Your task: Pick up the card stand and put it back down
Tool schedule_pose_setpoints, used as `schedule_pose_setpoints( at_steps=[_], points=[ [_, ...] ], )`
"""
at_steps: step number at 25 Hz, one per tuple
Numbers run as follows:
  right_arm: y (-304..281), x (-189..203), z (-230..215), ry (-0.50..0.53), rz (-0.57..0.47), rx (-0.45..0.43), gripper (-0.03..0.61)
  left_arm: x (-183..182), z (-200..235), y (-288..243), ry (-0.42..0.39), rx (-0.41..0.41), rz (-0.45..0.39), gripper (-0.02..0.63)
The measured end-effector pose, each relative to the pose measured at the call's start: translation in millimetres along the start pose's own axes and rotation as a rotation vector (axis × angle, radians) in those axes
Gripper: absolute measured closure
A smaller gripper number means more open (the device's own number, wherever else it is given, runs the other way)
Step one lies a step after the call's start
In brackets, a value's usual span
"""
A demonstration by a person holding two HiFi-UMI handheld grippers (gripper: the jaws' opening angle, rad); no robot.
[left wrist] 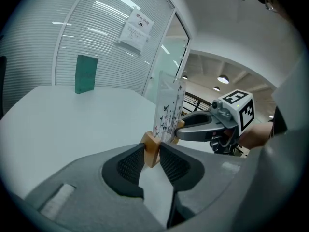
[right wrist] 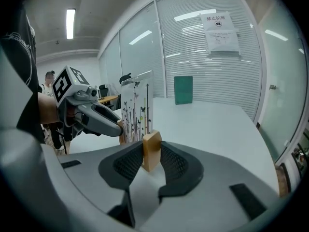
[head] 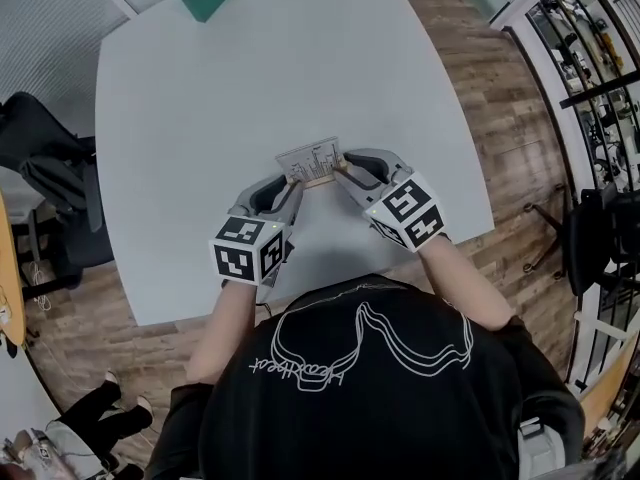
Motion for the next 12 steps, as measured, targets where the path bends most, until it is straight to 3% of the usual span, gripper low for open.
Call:
schedule_pose_setpoints(
  at_steps=[12],
  points=[
    [-39,38,-16,0.0,0.06,-0.019,0.462,30,25,-41,0.014,-0.015,0.09,0.509]
  ],
)
Point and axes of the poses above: the fingertips, and each gripper's own axes: y backward along the fingers, z to its left, x out of its underside, the point moved 3 cm from there along y, backward along the fingers, and after that the axes turned 2 degrees about z, right-handed, at the moved point
